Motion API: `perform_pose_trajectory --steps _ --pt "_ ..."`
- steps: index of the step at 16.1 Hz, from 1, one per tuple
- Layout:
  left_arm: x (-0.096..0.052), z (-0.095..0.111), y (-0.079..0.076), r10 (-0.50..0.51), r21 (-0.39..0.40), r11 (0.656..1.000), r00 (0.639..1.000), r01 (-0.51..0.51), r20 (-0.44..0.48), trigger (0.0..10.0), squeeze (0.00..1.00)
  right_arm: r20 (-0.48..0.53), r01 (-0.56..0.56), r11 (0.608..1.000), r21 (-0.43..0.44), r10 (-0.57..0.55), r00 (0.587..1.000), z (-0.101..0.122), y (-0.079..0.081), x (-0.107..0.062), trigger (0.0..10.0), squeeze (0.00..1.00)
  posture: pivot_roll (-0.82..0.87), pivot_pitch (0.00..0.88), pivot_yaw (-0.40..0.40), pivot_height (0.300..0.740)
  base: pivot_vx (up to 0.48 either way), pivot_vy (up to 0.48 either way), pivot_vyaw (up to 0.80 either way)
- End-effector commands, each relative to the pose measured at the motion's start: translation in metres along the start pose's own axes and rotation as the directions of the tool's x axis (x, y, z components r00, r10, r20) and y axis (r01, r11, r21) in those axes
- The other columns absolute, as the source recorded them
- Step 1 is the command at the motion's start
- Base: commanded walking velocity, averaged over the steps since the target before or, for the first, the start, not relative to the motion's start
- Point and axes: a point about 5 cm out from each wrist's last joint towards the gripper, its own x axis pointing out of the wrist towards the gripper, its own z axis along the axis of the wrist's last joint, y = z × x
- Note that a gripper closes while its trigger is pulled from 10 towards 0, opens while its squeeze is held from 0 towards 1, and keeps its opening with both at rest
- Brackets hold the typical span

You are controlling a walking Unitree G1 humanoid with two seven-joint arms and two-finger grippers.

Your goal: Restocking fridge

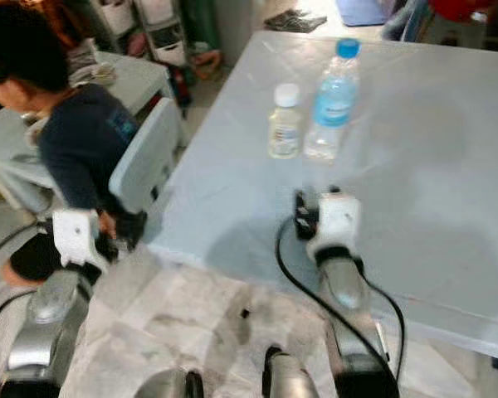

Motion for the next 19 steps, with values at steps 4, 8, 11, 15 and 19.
perform_pose_trajectory --steps 4,8,11,15,19 --pt "0.005 0.015 0.003 0.085 0.022 0.996 0.995 -0.086 0.052 10.0 0.00 0.083 0.009 1.000 -0.024 -0.007 0.997 0.015 0.001 0.003 10.0 0.00 -0.07 0.127 0.073 0.740 0.000 0.000 0.00" --pt "-0.010 0.004 0.000 0.060 -0.027 0.998 0.998 -0.060 0.004 10.0 0.00 0.061 0.019 1.000 0.001 -0.019 0.998 0.017 -0.006 -0.024 10.0 0.00 -0.07 0.148 0.097 0.740 0.000 0.000 0.00" --pt "-0.005 0.006 -0.012 0.037 -0.072 0.997 0.999 -0.036 0.014 10.0 0.00 0.052 0.003 1.000 0.000 -0.003 0.999 0.016 -0.007 -0.019 10.0 0.00 -0.08 0.136 0.084 0.740 0.000 0.000 -0.53" --pt "0.000 0.011 -0.011 0.039 -0.067 0.997 0.999 -0.037 0.032 10.0 0.00 0.098 -0.047 0.999 -0.017 0.048 0.994 0.029 -0.004 0.003 10.0 0.00 -0.06 0.125 0.056 0.740 0.000 0.000 -0.80" --pt "-0.004 0.006 -0.006 0.062 -0.065 0.996 0.998 -0.061 0.021 10.0 0.00 0.115 -0.066 0.998 -0.022 0.068 0.991 0.033 -0.001 0.010 10.0 0.00 -0.05 0.101 0.042 0.740 0.000 0.000 -0.80"
